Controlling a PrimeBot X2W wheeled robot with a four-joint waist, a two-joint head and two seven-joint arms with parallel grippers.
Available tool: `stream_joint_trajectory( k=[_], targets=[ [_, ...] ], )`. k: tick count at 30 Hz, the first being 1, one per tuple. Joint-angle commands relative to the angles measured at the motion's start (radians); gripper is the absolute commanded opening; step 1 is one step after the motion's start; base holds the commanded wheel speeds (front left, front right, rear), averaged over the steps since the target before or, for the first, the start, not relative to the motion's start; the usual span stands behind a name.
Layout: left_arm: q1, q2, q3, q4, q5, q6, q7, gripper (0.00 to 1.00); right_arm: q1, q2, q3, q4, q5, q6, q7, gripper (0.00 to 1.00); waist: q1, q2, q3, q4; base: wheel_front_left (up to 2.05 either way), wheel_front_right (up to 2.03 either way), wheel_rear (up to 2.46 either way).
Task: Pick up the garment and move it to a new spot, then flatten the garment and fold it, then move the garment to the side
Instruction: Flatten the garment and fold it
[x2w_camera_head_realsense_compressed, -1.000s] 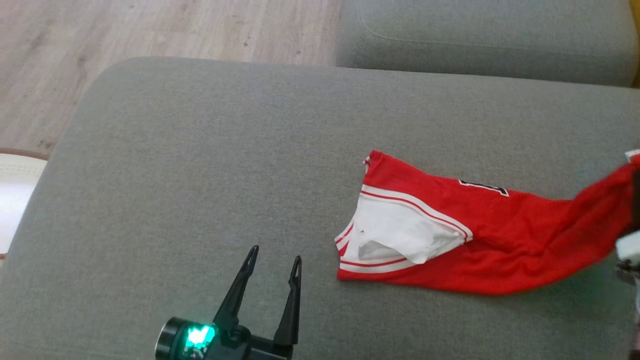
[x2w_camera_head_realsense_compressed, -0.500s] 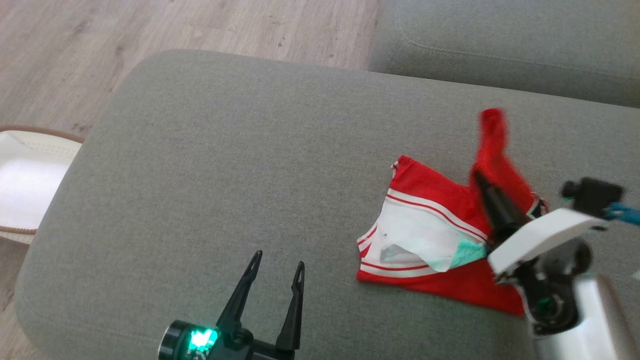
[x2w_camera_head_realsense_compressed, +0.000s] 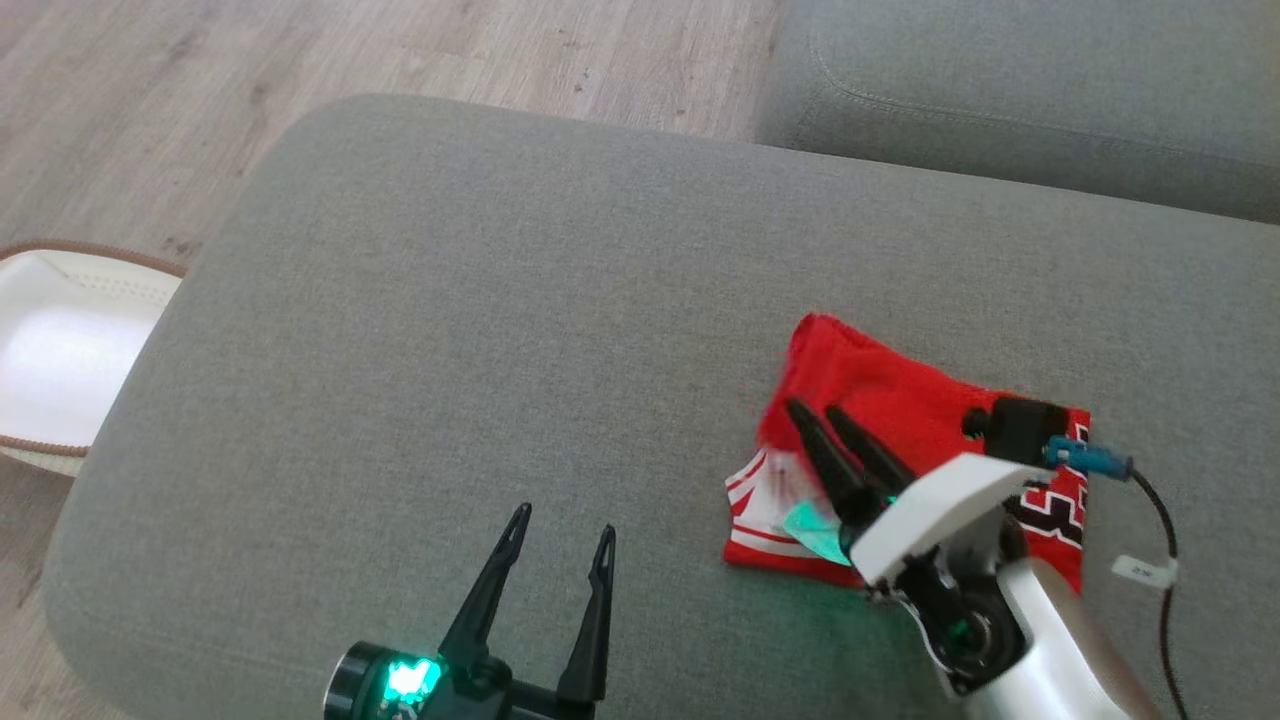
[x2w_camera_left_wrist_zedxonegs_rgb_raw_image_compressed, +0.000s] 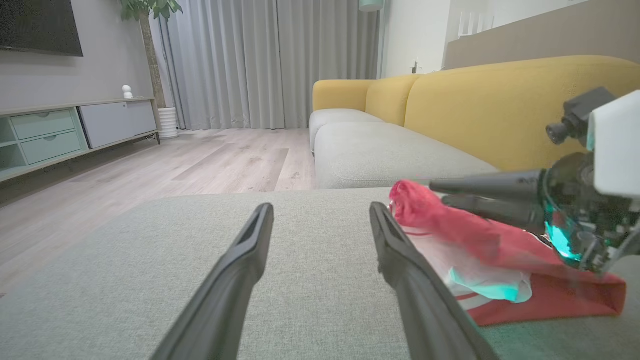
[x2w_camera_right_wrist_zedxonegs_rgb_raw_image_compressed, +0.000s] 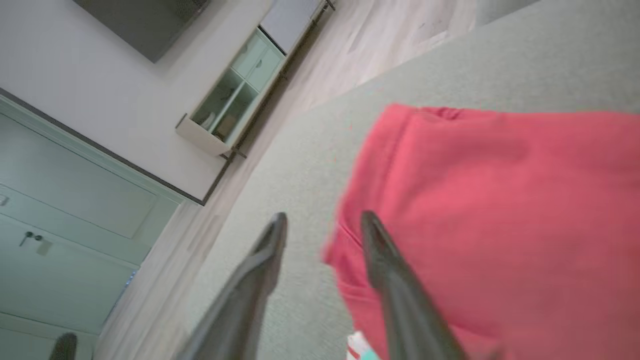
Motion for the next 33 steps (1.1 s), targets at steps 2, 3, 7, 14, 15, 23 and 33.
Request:
stream_joint_trajectory(
  k=[2, 3, 7, 14, 15, 23, 33],
  targets=[
    [-0.029, -0.019, 0.023, -0.029, 0.000, -0.005, -0.008, 1.00, -0.083, -0.002, 0.055, -0.036, 0.048, -0.001, -0.075, 1.00, 0.0000, 0.0000, -0.010, -0.002, 0.00, 0.00, 0.00],
    [-0.027, -0.020, 0.026, -0.029, 0.000, -0.004, -0.008, 1.00, -0.088, -0.002, 0.058, -0.035, 0.046, -0.001, -0.096, 1.00, 0.0000, 0.0000, -0.015, -0.005, 0.00, 0.00, 0.00],
    [-0.016, -0.020, 0.033, -0.028, -0.001, -0.001, -0.008, 1.00, -0.088, -0.002, 0.040, -0.035, 0.009, -0.001, -0.153, 1.00, 0.0000, 0.0000, -0.038, -0.018, 0.00, 0.00, 0.00],
    [0.010, -0.021, 0.061, -0.034, -0.007, 0.007, -0.008, 1.00, -0.017, -0.063, -0.049, -0.090, -0.167, -0.001, -0.275, 1.00, 0.0000, 0.0000, -0.082, -0.068, 0.00, 0.00, 0.00],
    [0.013, -0.021, 0.067, -0.036, -0.011, 0.008, -0.008, 1.00, -0.002, -0.075, -0.067, -0.097, -0.199, -0.001, -0.296, 1.00, 0.0000, 0.0000, -0.086, -0.076, 0.00, 0.00, 0.00],
    [0.041, -0.023, 0.123, -0.040, -0.041, 0.020, -0.008, 1.00, 0.156, -0.136, -0.180, -0.140, -0.350, -0.001, -0.455, 1.00, 0.0000, 0.0000, -0.129, -0.133, 0.00, 0.00, 0.00],
    [0.082, -0.023, 0.152, -0.036, -0.026, 0.021, -0.008, 1.00, 0.379, -0.104, -0.261, -0.237, -0.453, -0.001, -0.514, 1.00, 0.0000, 0.0000, -0.179, -0.169, 0.00, 0.00, 0.00]
  ],
)
